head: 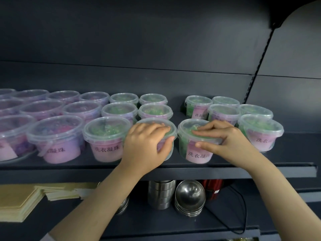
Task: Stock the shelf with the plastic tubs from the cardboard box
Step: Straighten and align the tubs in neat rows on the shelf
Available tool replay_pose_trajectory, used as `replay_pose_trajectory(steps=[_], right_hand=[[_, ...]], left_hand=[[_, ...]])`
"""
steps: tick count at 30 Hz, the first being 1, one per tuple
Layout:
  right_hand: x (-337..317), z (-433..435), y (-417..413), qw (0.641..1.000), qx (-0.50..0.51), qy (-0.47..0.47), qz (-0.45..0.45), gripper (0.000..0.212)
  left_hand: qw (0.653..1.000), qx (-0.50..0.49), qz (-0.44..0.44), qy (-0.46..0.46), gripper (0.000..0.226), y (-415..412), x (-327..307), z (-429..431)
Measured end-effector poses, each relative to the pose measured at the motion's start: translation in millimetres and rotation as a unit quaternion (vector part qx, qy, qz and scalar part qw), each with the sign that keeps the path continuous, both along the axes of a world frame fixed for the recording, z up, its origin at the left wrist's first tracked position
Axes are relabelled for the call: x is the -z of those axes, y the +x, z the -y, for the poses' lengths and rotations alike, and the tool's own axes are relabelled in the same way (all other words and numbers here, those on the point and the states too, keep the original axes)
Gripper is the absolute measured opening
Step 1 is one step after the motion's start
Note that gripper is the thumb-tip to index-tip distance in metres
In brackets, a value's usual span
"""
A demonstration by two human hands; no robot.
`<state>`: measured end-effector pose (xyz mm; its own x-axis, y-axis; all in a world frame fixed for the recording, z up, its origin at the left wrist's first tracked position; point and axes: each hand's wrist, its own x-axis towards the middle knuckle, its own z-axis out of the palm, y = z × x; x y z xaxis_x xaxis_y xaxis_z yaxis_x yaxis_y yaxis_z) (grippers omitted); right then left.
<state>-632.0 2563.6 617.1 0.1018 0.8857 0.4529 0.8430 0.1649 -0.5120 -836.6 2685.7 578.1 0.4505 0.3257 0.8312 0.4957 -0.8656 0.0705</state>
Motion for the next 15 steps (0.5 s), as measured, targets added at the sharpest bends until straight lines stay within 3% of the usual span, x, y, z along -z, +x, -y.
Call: replay_pose_trajectory(steps=[11,15], right_hand=[[-3.7,-2.4,3.0,0.999,-0.009,-0.029,-0.021,0.039],[-10.3,-2.3,6.5,0.996,-0.014,-0.08,-0.027,0.044]], left_hand=[[0.999,0.012,-0.038,-0.037,0.032,-6.0,-6.8,1.0],[0.994,0.005,-0.084,-0.066,0.042,-10.7,-18.3,5.5]])
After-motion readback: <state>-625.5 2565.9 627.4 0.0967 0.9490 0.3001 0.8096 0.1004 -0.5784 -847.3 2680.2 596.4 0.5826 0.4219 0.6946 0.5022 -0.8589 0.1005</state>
